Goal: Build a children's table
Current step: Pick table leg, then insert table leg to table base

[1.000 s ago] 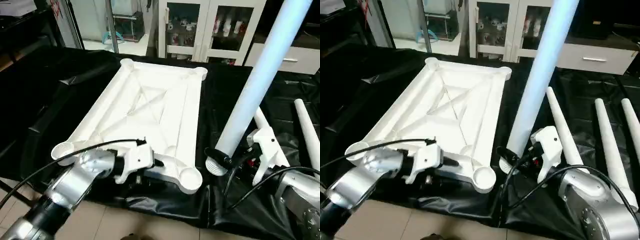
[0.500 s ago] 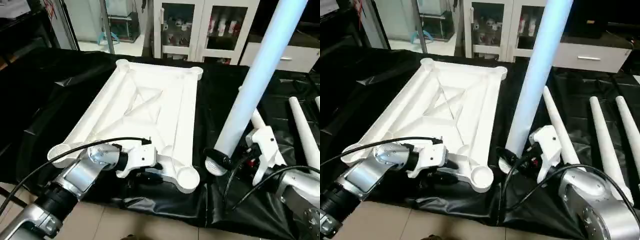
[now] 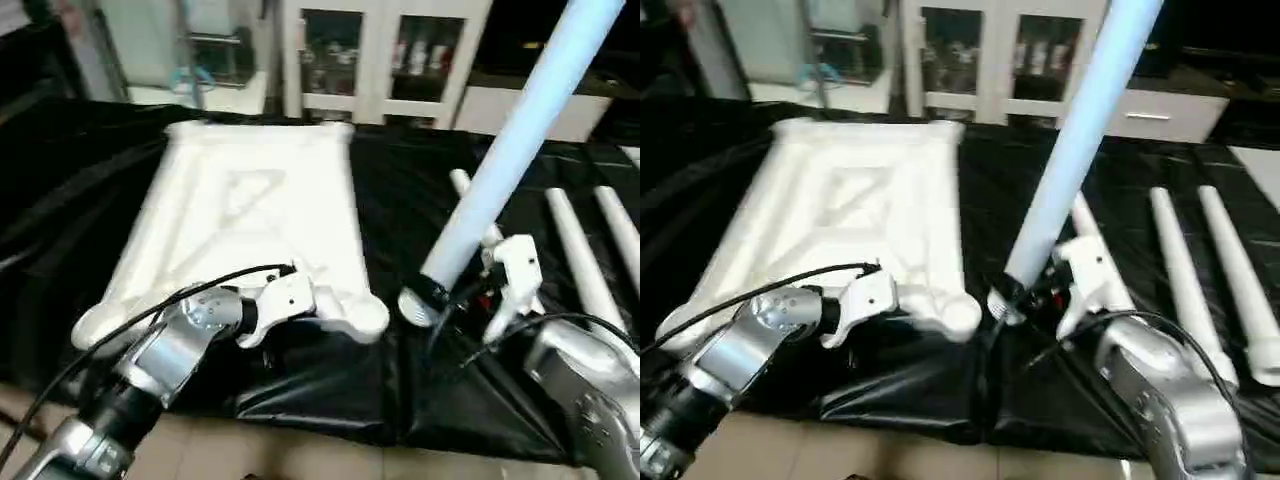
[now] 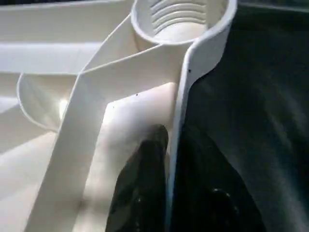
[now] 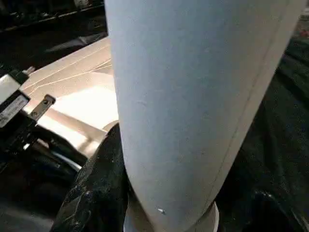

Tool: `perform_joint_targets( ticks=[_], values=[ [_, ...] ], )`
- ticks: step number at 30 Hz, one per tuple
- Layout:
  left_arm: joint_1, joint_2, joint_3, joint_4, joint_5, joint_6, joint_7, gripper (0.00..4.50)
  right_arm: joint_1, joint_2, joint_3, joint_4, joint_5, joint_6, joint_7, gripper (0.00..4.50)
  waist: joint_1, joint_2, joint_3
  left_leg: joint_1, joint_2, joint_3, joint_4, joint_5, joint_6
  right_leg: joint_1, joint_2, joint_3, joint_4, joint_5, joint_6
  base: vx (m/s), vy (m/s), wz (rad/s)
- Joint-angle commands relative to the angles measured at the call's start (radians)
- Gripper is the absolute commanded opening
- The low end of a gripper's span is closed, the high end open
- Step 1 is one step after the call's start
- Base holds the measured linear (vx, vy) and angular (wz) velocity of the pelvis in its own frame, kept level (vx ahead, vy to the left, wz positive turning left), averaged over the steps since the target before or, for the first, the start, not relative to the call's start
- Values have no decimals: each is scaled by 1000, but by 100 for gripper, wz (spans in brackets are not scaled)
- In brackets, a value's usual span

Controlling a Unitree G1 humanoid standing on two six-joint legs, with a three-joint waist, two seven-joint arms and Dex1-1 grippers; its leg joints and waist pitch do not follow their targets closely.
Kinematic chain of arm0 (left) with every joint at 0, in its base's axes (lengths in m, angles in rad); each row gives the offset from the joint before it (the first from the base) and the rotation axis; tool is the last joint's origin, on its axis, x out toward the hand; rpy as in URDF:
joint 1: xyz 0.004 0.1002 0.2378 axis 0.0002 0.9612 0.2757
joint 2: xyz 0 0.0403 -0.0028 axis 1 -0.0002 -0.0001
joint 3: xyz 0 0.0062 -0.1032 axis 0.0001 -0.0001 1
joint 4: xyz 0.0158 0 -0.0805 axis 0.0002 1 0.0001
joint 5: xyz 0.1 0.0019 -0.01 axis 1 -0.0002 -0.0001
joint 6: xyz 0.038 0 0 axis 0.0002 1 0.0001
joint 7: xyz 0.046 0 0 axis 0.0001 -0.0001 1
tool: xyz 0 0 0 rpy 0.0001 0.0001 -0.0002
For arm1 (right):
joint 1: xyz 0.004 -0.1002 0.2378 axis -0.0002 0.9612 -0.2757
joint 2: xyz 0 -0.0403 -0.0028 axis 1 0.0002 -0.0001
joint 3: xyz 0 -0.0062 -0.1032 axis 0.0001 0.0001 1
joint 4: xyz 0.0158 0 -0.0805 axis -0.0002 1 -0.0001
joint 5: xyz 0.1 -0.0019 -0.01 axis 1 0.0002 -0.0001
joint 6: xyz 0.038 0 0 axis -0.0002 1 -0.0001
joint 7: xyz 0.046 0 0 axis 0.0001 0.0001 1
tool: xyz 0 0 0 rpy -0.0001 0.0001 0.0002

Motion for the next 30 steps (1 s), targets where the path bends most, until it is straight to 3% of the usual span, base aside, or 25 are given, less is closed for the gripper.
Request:
perform_joint_targets(
  ticks=[1,5,7,8,11,12,13,15,17,20,23,30],
  values=[
    [39,8,15,-3,10,56,41,37,-19,7,3,7,-3,-12,-12,189,12,-17,-51,11,107,-47,-98,-246,3,29,-106,44,-89,-288,-188,0,0,0],
    [51,-2,2,-69,-12,43,19,20,-59,34,2,27,14,12,-24,189,19,-20,-57,11,106,-40,-92,-158,43,34,-103,42,-79,-145,-222,0,0,0],
    [35,18,7,-157,-46,34,-42,16,-132,30,-3,25,53,63,-9,189,25,-13,-61,11,106,-41,-89,-122,56,37,-100,39,-71,-96,-232,0,0,0],
    [35,19,7,-158,-46,34,-42,11,-133,30,-3,25,54,63,-9,189,23,-15,-63,9,105,-42,-89,-105,60,40,-100,38,-67,-75,-235,0,0,0],
    [3,19,24,-173,-68,60,-72,1,-192,28,-17,66,85,55,28,189,27,-12,-64,13,105,-37,-84,-79,69,35,-98,36,-62,-26,-251,0,0,0],
    [-2,15,29,-170,-75,63,-78,0,-203,29,-20,85,92,39,48,189,34,-12,-63,13,106,-33,-82,-88,69,34,-101,37,-63,-33,-261,0,0,0],
    [-11,6,24,-147,-70,44,-77,0,-208,19,-14,109,84,18,79,189,34,-33,-62,13,107,-29,-84,-89,72,36,-100,36,-66,-37,-261,0,0,0],
    [1,-9,5,-81,-47,-23,-63,0,-195,20,14,167,47,-29,110,189,43,-23,-60,14,109,-29,-83,-96,67,32,-103,36,-68,-67,-259,0,0,0],
    [-3,-18,5,-72,-48,-7,-60,0,-208,35,12,182,67,-2,110,189,48,-23,-60,15,110,-29,-86,-105,59,34,-103,38,-67,-78,-256,0,0,0],
    [-13,-32,4,-62,-51,5,-52,0,-219,26,40,189,72,20,135,189,53,-32,-59,16,109,-27,-87,-117,53,34,-103,38,-70,-115,-246,0,0,0],
    [-29,-41,4,-28,-37,-12,-36,0,-232,13,67,225,59,19,157,189,55,-31,-58,17,110,-23,-88,-131,44,31,-103,39,-74,-155,-231,0,0,0],
    [-39,-45,1,-22,-36,-10,-68,0,-239,18,133,310,13,-10,216,189,58,-35,-62,14,111,-21,-85,-101,54,31,-104,38,-70,-124,-235,0,0,0]
  ],
)
